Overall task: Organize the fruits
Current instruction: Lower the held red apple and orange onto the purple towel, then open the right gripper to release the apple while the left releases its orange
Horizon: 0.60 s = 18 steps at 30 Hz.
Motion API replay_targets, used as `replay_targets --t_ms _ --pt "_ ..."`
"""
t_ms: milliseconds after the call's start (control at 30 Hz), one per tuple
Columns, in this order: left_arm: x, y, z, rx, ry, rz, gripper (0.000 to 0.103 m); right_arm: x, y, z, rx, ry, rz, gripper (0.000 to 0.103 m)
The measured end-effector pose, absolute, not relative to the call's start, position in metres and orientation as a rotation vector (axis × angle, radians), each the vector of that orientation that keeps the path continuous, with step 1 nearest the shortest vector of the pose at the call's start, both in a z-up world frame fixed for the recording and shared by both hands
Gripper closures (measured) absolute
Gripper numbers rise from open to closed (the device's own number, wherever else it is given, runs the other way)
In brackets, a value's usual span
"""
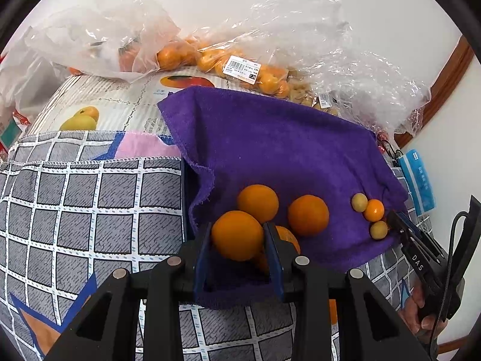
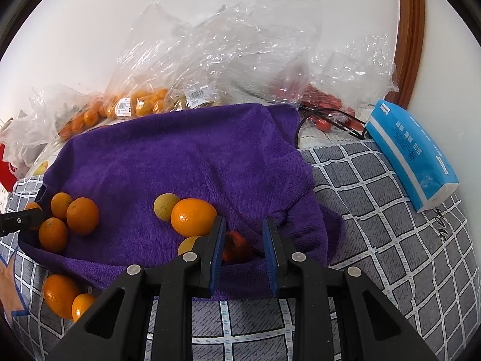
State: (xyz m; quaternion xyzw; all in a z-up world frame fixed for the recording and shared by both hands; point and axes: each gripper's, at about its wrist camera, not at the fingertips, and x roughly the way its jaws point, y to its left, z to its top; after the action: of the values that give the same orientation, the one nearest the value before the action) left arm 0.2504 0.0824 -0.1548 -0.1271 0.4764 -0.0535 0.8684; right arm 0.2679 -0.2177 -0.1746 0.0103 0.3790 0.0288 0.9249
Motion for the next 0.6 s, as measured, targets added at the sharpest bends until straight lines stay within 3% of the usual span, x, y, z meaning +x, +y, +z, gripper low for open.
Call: replay_targets --t_ms 233,600 --pt "0.2517 0.0823 -0.1551 -0.272 0.998 -0.113 0.070 0.2674 -0.2163 -0.1733 0.012 0.781 0.062 0.075" --pt "0.2557 0.0815 -0.1568 -0.286 0.996 -0.122 0.070 0.2640 -0.2139 -0.1704 0.017 0.780 0.058 0.060"
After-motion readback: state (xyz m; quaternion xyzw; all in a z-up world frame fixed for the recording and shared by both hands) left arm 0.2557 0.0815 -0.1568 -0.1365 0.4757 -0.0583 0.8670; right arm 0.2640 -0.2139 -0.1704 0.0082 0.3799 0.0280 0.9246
